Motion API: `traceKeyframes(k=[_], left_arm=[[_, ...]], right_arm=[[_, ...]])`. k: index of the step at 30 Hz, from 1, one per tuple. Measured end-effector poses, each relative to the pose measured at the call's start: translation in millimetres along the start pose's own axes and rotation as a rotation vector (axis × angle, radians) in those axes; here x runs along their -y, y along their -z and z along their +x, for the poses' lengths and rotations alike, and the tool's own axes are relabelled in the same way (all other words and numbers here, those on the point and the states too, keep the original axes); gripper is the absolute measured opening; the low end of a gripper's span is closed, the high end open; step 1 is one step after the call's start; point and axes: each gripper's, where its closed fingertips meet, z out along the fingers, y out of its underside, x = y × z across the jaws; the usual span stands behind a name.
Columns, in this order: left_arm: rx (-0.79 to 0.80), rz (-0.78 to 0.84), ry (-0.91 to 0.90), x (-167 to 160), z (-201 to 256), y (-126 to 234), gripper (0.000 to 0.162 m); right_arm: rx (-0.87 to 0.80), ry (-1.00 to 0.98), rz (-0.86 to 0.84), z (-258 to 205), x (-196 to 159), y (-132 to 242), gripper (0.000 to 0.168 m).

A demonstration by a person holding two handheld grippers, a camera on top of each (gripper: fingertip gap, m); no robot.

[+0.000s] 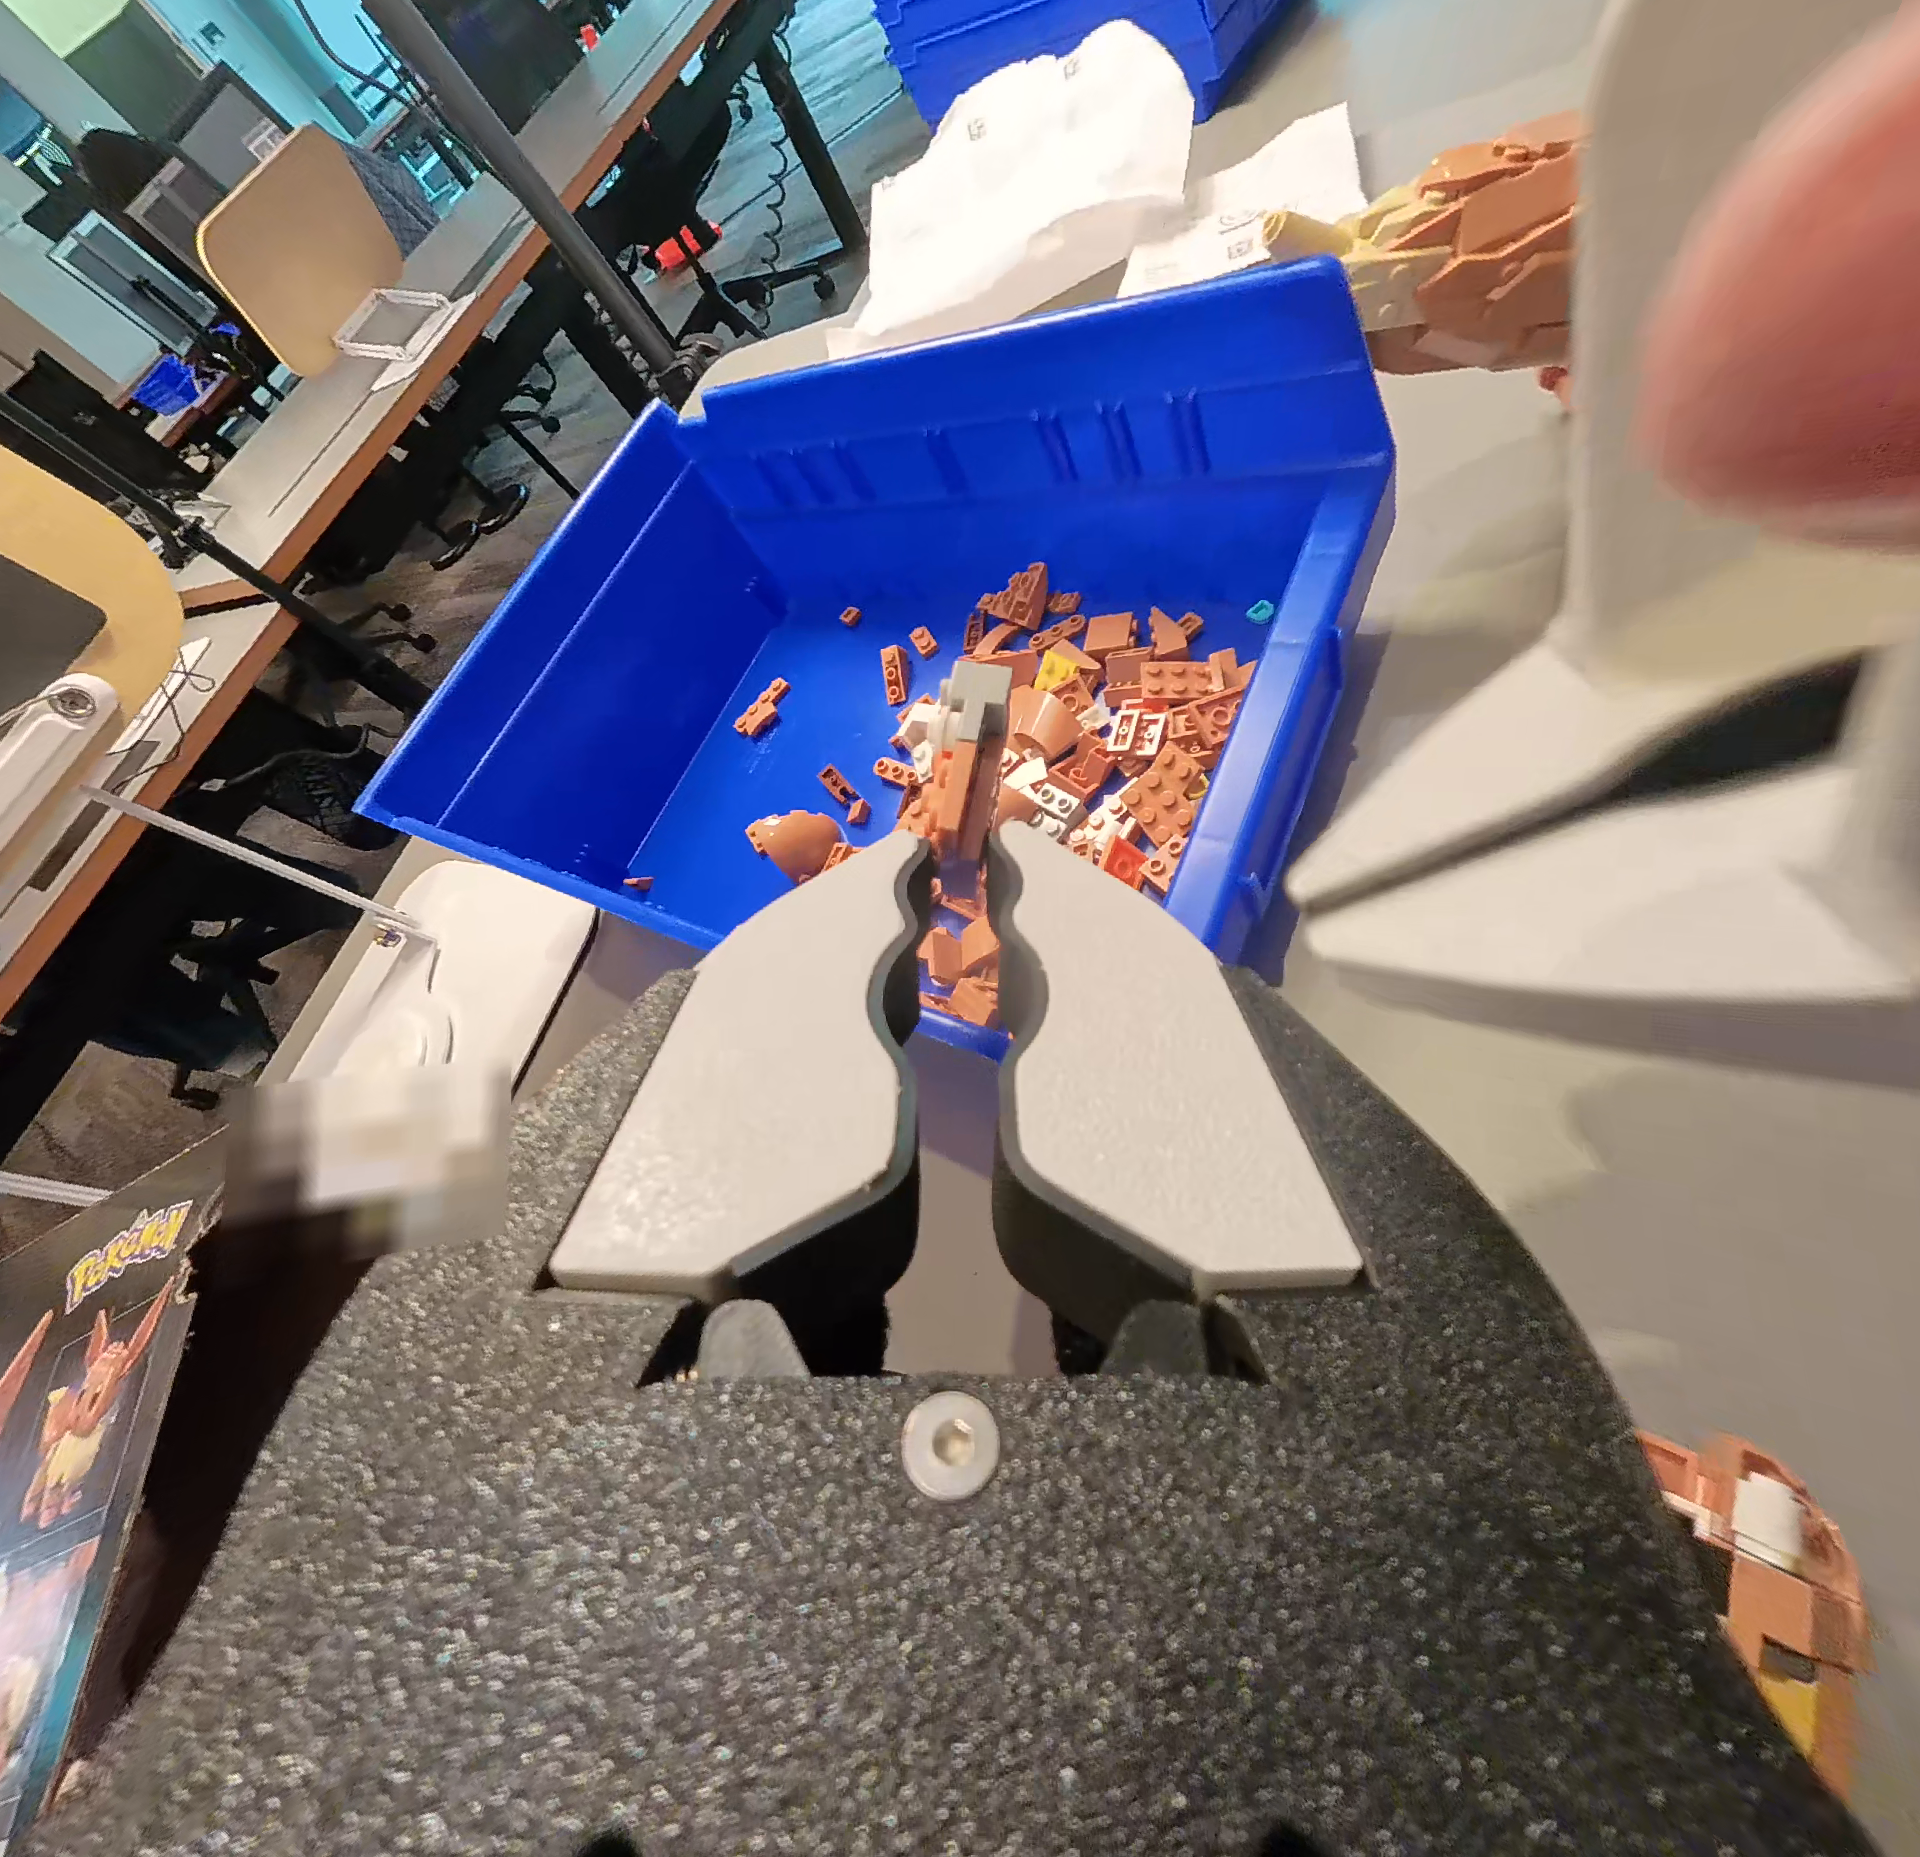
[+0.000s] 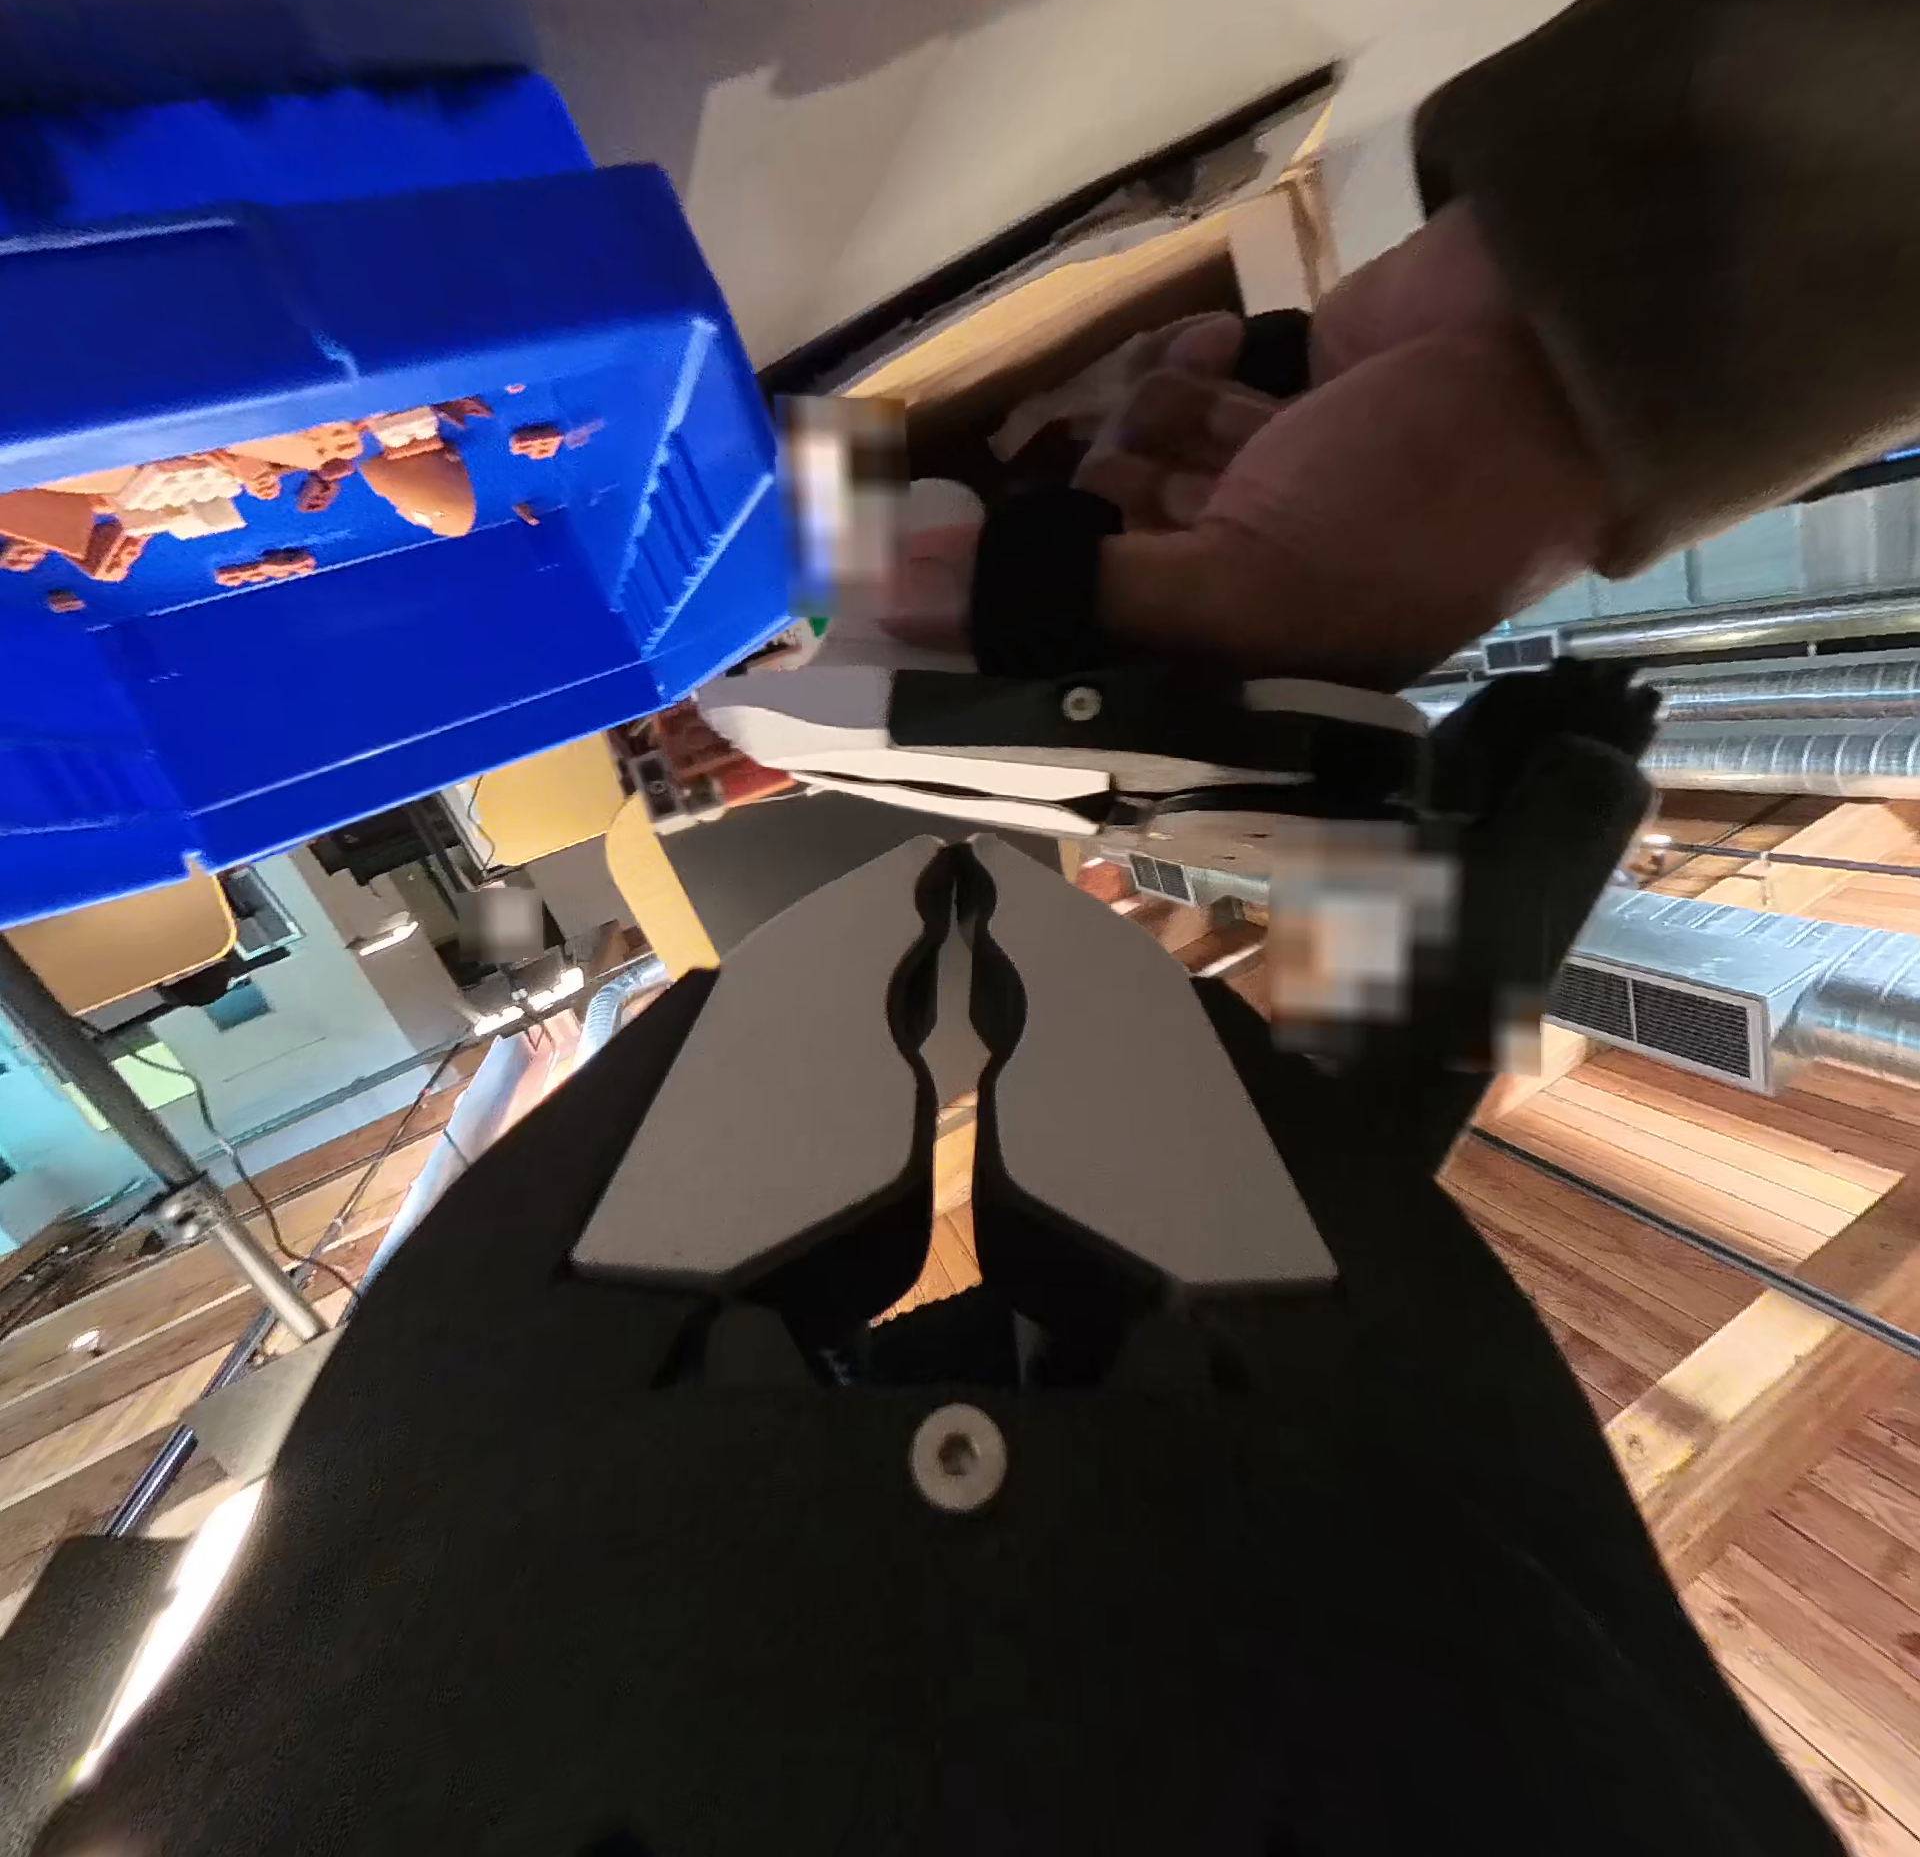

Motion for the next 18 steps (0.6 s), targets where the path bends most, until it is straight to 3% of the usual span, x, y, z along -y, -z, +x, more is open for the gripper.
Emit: traceKeyframes(k=[7,10,15,18], left_arm=[[-0.006,0.003,-0.005,-0.3,2.2,-0.7,0.009],[-0.014,0.007,0.006,-0.9,2.5,-0.1,0.01],[-0.003,0.016,-0.008,-5.9,-0.1,2.3,0.009],[0.007,0.063,-0.046,-2.8,-0.6,2.8,0.009]], right_arm=[[0.052,-0.024,-0.024,-24.1,-5.0,-10.2,0.0],[0.092,-0.123,-0.053,-37.1,-12.7,-14.5,0.0],[0.26,-0.617,-0.083,-95.6,-27.1,-21.3,0.0],[0.258,-0.976,-0.014,-117.3,-25.8,-23.9,0.001]])
